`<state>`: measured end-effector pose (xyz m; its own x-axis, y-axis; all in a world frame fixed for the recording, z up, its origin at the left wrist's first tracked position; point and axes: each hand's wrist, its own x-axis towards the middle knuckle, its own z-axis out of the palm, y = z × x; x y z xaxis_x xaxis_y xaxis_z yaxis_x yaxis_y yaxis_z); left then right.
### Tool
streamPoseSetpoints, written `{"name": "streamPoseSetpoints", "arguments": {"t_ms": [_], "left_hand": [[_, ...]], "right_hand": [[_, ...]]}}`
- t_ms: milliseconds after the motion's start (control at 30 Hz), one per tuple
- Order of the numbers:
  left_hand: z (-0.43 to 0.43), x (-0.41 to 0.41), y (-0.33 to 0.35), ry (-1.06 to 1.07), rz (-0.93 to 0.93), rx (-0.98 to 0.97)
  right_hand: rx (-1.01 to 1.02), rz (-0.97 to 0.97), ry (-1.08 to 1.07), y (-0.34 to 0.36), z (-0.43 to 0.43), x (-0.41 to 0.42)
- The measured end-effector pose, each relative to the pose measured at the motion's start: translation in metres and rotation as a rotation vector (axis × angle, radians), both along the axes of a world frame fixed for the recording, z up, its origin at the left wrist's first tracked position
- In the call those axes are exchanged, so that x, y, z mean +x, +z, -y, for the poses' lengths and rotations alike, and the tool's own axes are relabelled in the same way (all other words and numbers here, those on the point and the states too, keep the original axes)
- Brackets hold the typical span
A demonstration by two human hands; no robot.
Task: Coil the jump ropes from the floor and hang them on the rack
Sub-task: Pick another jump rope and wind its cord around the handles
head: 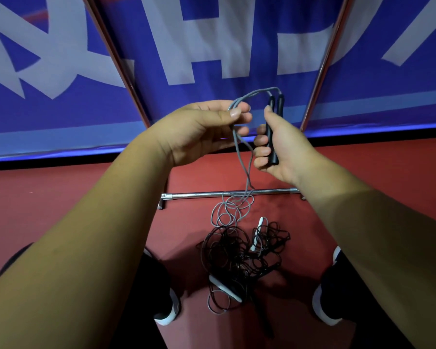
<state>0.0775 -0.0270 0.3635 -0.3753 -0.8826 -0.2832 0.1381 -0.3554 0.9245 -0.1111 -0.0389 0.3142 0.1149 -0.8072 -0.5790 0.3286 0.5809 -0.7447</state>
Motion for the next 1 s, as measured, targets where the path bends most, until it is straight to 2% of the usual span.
{"name": "streamPoseSetpoints", "arguments": {"t_ms": [200,367,567,833,1000], "left_hand": [[-0.002,-0.003,-0.001,-0.026,0.009,-0.034],[0.005,0.001,-0.002,0.081,0.041,-0.002],[0.009,0.004,-0.003,0.182,-0.035,0.038],[0.005,0.005,-0.002,0.071,-0.076,0.067],[0.002,-0.001,-0.006,-0.007,-0.026,0.055]], "right_hand": [[0.062,-0.077,0.08,-0.006,0.002,-0.003],[0.228,0.007,0.202,-0.006,0.001,-0.011],[0.163,-0.017,0.254,-0.009,0.002,-0.006],[0.104,-0.034,0.236,-0.01,0.005,-0.004],[0.015,-0.009,0.302,-0.002,0.002,-0.005]]}}
